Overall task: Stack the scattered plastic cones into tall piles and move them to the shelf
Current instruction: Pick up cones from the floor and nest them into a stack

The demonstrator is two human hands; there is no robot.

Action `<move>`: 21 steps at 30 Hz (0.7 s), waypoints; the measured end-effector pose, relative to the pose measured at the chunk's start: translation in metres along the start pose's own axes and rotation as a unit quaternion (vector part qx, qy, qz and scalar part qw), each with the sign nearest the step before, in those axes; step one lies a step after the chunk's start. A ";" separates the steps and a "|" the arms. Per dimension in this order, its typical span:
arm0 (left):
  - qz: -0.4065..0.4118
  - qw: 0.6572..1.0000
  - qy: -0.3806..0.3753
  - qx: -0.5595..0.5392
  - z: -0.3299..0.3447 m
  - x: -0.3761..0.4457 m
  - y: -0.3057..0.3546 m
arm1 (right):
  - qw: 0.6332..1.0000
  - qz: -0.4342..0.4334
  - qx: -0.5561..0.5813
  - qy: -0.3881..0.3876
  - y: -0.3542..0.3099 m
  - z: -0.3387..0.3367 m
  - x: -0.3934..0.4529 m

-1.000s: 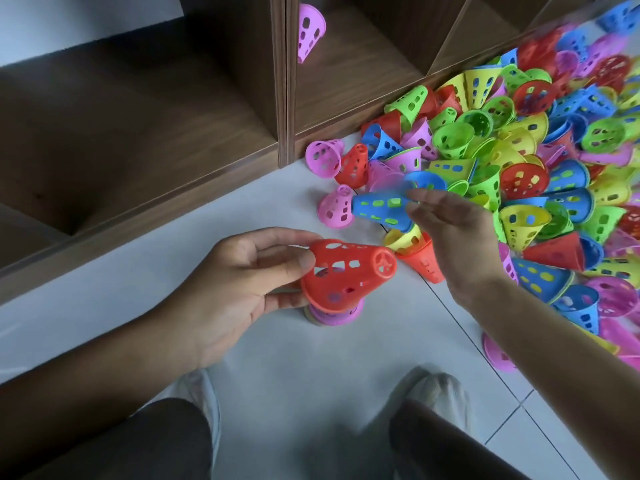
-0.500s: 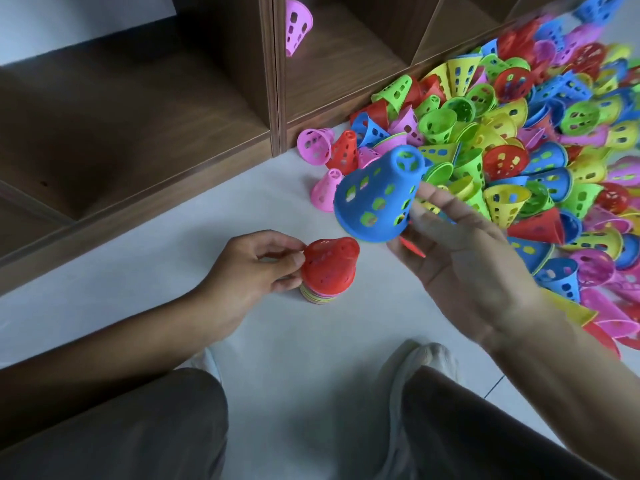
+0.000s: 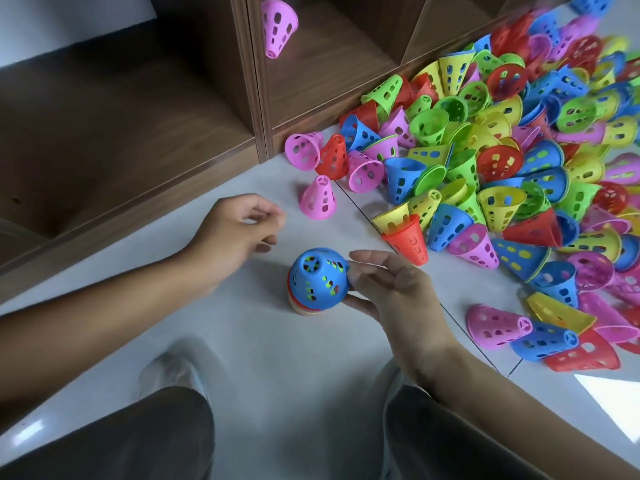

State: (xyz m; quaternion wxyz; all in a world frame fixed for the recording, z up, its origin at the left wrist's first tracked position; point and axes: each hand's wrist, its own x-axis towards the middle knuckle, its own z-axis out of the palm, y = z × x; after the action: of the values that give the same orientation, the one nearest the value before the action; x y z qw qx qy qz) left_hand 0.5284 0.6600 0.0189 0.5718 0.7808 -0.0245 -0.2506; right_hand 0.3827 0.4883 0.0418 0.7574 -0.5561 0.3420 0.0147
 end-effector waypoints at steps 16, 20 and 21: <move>0.158 0.955 -0.034 0.247 0.036 0.088 -0.009 | 0.775 -0.247 -0.576 0.076 -0.011 -0.089 0.070; 0.162 0.953 -0.036 0.254 0.042 0.102 -0.012 | 0.731 -0.246 -0.635 0.046 -0.015 -0.095 0.090; 0.161 0.953 -0.037 0.255 0.043 0.104 -0.013 | 0.723 -0.242 -0.646 0.038 -0.016 -0.095 0.094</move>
State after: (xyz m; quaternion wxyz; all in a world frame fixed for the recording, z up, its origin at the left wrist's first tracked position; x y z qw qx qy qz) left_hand 0.5984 0.5925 -0.0400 0.3846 0.8767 -0.2338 -0.1694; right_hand 0.4137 0.3674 -0.0090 0.1790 -0.9746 0.1323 0.0268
